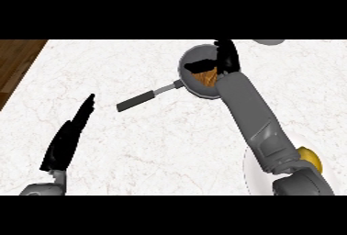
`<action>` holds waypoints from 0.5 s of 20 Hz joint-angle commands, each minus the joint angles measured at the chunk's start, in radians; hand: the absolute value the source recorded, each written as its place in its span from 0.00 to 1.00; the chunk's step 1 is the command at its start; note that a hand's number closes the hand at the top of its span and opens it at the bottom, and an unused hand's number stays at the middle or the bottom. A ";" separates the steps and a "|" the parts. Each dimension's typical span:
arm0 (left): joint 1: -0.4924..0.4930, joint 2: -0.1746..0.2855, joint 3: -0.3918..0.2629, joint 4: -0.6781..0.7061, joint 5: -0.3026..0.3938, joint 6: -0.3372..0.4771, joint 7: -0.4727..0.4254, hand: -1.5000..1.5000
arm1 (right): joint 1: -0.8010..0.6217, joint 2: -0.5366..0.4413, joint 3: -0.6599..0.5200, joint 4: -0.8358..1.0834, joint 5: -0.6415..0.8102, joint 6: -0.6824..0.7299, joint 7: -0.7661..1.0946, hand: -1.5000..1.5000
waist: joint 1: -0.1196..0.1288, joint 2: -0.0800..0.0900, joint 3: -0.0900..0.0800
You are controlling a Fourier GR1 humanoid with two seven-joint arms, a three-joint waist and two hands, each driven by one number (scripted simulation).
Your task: Pick the croissant from the plate and place it in the pan
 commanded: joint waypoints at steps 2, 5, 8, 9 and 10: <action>0.004 -0.007 0.009 0.013 0.015 -0.003 0.005 0.50 | -0.017 0.002 -0.084 -0.017 -0.058 -0.167 -0.093 0.00 | -0.014 -0.004 -0.001; 0.047 0.011 0.020 -0.002 0.008 -0.002 -0.022 0.50 | 0.004 -0.031 -0.157 -0.040 -0.117 -0.235 -0.147 0.00 | -0.016 -0.006 -0.001; 0.054 0.031 0.040 -0.016 0.027 -0.021 0.003 0.50 | 0.050 -0.058 -0.205 -0.040 -0.155 -0.273 -0.207 0.00 | -0.045 -0.018 -0.001; 0.066 0.005 0.020 -0.005 0.006 0.002 -0.019 0.50 | 0.051 -0.069 -0.218 -0.033 -0.167 -0.267 -0.226 0.00 | -0.050 -0.019 -0.001; 0.071 0.013 0.044 0.034 0.005 0.012 -0.049 0.50 | 0.087 -0.077 -0.235 -0.054 -0.193 -0.246 -0.266 0.00 | -0.068 -0.025 -0.002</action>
